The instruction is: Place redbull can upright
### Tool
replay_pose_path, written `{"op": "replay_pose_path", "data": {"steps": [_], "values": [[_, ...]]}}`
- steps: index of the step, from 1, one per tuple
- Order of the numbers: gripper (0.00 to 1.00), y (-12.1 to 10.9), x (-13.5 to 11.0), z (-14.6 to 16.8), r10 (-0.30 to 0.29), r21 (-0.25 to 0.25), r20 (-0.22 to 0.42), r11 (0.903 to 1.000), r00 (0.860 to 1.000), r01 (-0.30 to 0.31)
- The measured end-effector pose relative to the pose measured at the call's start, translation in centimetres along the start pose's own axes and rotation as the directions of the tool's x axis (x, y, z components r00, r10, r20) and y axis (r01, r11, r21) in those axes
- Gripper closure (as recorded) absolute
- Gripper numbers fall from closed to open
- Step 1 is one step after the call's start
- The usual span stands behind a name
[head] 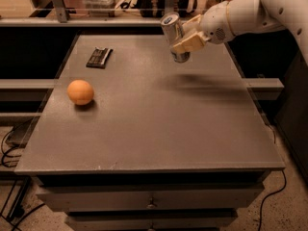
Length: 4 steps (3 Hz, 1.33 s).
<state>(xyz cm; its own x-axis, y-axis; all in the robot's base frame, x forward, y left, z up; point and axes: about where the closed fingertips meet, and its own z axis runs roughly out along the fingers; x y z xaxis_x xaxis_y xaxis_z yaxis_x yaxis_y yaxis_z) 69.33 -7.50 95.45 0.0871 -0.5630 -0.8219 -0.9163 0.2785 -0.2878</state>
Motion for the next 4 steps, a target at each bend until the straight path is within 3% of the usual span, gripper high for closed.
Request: {"op": "replay_pose_path", "data": {"steps": [1, 3, 4], "values": [[1.00, 0.8, 1.2, 1.0, 0.075, -0.028, 0.080, 0.9969, 0.994, -0.073], [1.00, 1.8, 3.8, 3.1, 0.177, -0.066, 0.129, 0.9833, 0.976, -0.169], [0.81, 2.2, 4.5, 3.8, 0.201, -0.072, 0.153, 0.9787, 0.968, -0.192]]}}
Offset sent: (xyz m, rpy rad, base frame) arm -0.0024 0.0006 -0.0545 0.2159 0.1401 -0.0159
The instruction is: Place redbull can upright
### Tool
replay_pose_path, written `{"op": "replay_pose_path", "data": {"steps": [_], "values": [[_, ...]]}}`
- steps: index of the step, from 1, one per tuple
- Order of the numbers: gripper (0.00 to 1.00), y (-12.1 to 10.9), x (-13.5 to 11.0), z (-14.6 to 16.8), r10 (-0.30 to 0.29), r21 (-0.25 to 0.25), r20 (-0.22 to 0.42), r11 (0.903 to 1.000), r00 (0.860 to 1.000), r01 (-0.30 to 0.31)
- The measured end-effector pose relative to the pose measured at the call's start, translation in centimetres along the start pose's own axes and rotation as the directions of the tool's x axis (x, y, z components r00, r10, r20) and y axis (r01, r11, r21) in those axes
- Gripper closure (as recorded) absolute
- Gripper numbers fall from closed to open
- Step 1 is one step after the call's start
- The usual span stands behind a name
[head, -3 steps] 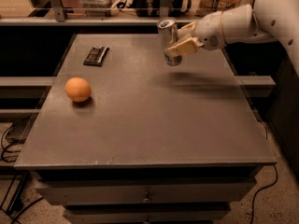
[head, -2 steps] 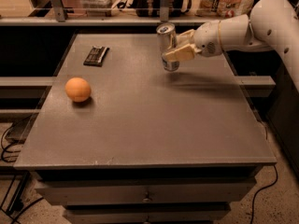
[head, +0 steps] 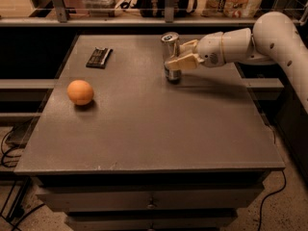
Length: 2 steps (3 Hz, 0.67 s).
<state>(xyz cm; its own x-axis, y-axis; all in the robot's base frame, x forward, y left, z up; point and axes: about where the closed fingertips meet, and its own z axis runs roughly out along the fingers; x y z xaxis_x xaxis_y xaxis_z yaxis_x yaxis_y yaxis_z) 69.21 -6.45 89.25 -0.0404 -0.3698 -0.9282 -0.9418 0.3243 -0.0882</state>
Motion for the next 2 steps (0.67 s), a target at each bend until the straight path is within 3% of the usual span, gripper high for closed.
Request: {"op": "replay_pose_path", "data": {"steps": [2], "values": [[0.35, 0.35, 1.16, 0.54, 0.027, 0.017, 0.061, 0.9994, 0.998, -0.028]]}}
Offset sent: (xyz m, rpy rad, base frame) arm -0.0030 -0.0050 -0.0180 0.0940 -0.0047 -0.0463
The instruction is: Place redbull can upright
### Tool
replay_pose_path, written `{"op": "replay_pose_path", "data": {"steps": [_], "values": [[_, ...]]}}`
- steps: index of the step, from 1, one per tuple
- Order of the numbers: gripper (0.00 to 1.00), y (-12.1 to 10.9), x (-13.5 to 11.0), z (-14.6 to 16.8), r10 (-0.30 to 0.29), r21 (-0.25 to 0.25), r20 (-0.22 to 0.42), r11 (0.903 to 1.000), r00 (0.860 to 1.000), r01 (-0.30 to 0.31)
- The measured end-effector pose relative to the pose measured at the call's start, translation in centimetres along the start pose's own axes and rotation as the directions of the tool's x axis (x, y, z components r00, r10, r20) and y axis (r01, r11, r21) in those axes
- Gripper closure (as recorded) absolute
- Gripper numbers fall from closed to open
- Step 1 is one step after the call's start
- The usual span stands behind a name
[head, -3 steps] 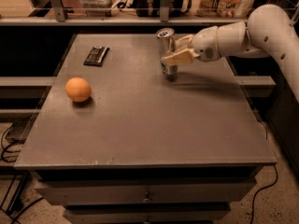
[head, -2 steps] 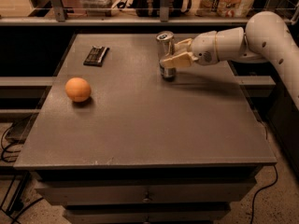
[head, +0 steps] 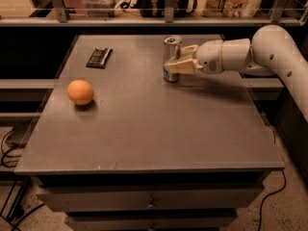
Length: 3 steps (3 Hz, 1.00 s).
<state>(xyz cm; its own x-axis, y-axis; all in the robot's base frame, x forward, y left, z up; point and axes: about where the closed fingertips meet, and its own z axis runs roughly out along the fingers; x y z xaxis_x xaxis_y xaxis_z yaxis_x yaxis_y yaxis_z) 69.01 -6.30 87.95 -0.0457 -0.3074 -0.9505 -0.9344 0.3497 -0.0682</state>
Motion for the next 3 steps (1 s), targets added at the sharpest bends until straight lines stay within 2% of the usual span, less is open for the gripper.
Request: {"op": "replay_pose_path", "data": {"steps": [1, 2, 3], "values": [[0.12, 0.16, 0.40, 0.17, 0.012, 0.002, 0.009, 0.9999, 1.000, -0.012], [0.00, 0.26, 0.39, 0.12, 0.013, 0.007, 0.002, 0.9999, 1.000, -0.013], [0.00, 0.26, 0.39, 0.12, 0.013, 0.007, 0.002, 0.9999, 1.000, -0.013]]}}
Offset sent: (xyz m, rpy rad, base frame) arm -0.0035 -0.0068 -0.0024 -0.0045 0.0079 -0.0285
